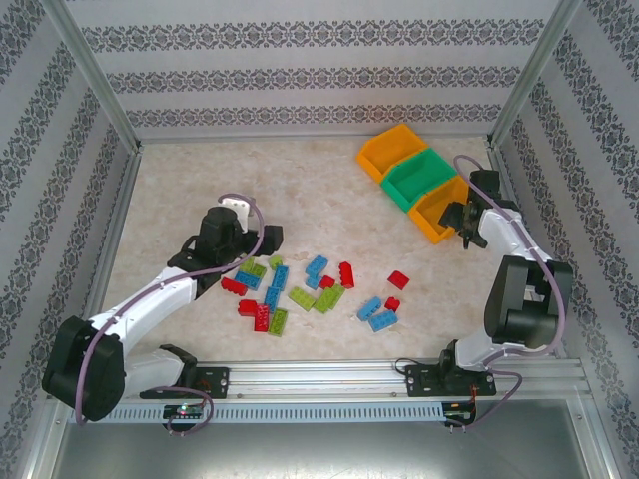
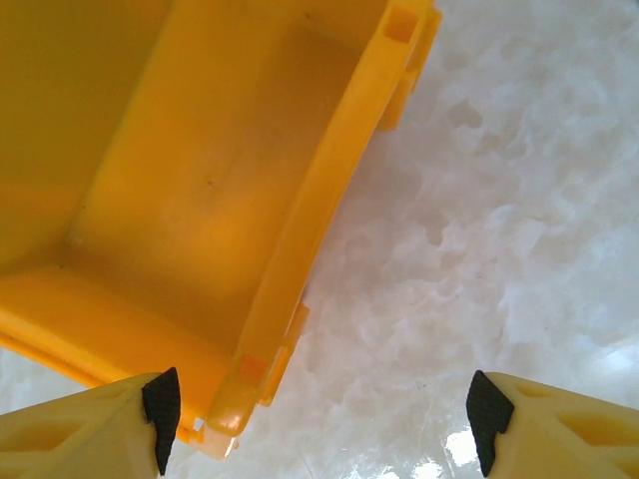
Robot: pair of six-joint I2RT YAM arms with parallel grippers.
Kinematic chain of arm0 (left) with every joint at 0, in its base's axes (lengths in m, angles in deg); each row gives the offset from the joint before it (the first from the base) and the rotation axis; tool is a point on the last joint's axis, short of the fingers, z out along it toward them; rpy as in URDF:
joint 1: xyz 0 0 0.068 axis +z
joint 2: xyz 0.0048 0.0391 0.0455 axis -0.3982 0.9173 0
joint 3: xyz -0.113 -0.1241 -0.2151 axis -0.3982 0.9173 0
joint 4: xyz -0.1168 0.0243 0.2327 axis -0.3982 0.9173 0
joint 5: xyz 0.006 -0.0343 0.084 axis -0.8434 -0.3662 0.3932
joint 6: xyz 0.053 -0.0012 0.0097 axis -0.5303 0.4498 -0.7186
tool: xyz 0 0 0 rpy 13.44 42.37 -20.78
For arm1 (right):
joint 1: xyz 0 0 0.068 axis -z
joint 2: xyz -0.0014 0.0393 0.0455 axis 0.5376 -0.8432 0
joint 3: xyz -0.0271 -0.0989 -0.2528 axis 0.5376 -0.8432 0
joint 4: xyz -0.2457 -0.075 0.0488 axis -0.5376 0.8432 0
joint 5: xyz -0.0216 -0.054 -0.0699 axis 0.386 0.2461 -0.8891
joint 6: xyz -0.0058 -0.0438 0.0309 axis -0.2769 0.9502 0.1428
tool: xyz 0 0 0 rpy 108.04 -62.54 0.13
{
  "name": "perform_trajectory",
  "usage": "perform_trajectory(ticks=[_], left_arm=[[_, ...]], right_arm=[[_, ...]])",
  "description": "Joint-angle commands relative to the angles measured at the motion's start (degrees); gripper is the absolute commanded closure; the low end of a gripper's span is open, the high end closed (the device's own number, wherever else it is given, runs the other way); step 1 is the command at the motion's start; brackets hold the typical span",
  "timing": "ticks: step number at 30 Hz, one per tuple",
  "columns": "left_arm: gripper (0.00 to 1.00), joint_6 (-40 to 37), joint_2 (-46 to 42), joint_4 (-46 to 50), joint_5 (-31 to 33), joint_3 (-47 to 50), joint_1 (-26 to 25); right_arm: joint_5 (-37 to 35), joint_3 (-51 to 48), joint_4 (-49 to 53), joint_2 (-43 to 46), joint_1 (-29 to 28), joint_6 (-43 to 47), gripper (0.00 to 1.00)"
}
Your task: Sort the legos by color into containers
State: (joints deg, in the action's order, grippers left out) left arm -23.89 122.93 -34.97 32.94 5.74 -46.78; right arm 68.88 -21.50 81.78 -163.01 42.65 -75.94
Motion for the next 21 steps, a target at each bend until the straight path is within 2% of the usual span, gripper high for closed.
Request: perform_trajectory(ticks=[1,7,13,21], left_arm=[[0.0,-0.9,-0.1,0.9,-0.9,-0.4,-1.4],[0.01,-1.4,-1.1,1.2,-0.9,1.4,-1.5],[0.01,-2.2,-2.7,0.8,-0.4,3.4,-1.5],[0.01,-1.0,-6.3,2.9,4.4,5.5,-1.5]], right_arm=[[2.3,2.4,2.2,-1.6,0.2,-2.3,0.22],[2.4,5.1,3.8,-5.9,0.0,-2.1,0.31],[0.6,6.0,4.5,-7.4,-1.0,-1.0,0.45],[-2.0,8.5,6.0,-10.3,-3.9,1.9,0.64]])
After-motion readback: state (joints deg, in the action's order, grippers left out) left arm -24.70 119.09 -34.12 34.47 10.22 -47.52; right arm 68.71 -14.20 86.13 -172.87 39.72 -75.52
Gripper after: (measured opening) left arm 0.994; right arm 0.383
